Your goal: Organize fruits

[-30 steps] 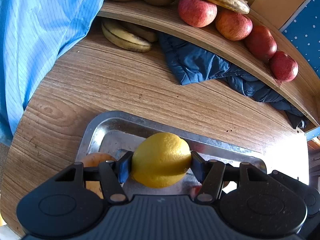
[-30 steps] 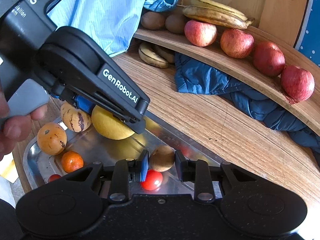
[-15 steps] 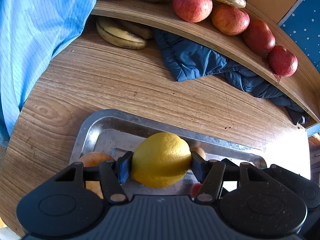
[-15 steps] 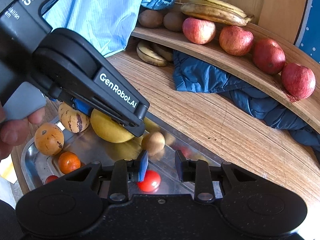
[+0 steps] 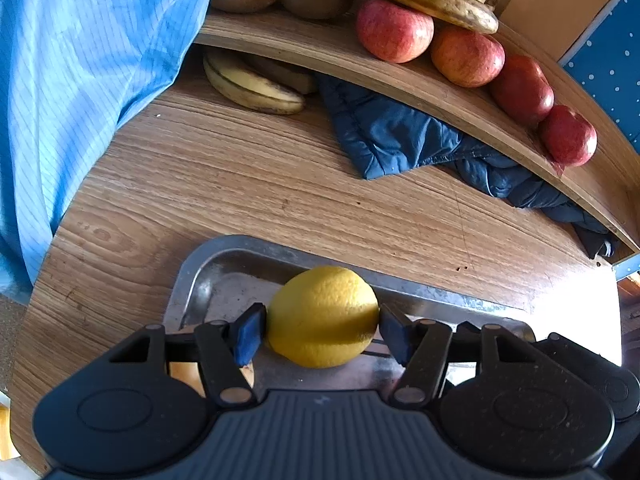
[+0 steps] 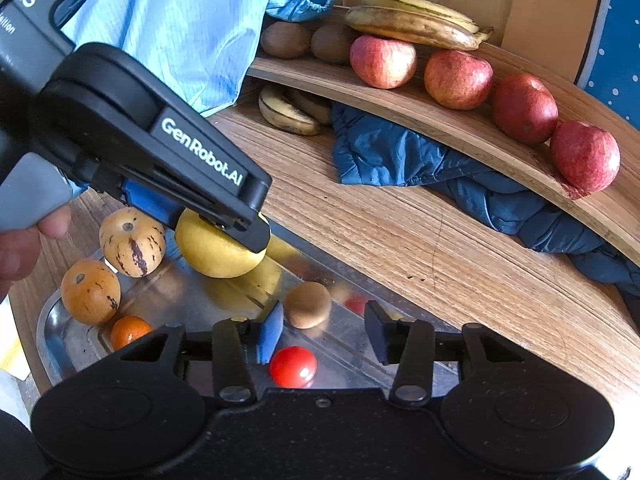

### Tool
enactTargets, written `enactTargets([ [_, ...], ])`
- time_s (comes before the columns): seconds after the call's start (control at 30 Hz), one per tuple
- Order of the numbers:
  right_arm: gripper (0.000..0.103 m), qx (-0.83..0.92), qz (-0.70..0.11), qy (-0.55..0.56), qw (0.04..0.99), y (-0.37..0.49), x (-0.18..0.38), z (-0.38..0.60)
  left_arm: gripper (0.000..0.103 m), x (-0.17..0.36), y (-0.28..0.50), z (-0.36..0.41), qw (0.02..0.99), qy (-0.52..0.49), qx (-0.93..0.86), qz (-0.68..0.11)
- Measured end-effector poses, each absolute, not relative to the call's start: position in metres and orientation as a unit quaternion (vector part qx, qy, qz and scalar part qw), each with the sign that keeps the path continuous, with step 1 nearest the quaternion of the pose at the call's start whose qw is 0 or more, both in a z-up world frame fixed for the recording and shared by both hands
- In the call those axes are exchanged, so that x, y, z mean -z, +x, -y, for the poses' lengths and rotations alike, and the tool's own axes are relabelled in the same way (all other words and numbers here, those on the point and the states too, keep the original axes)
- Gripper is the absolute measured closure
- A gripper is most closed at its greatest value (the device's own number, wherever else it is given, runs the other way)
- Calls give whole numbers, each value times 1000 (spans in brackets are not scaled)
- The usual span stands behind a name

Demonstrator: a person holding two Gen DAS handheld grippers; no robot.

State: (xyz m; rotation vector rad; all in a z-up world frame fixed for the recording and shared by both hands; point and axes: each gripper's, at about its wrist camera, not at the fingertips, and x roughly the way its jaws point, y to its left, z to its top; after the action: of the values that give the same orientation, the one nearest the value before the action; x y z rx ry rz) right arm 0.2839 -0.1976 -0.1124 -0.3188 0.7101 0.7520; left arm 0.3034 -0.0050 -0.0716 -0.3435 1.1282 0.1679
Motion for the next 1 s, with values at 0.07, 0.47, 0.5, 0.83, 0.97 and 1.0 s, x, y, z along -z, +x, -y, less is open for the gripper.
enactTargets([
  [0.07,50,-354,-339,-149,859,284,112,198,32,70,303,4,830,-159,-80,-528],
  [0.47,22,-317,-339,-132,876,283,109,201,16,61,304,-1,841,-139,-85,-516],
  [0.5,19,-313,-340,-130,877,283,109,202,16,61,304,-1,841,-138,-85,-516],
  [0.83,7,-275,-339,-112,893,283,105,206,8,57,304,-7,848,-128,-80,-508],
  [0.97,5,-262,-338,-107,898,283,103,208,6,55,305,-8,852,-123,-78,-503],
  [1.0,5,-259,-338,-106,899,283,102,208,6,55,305,-8,853,-122,-78,-502],
])
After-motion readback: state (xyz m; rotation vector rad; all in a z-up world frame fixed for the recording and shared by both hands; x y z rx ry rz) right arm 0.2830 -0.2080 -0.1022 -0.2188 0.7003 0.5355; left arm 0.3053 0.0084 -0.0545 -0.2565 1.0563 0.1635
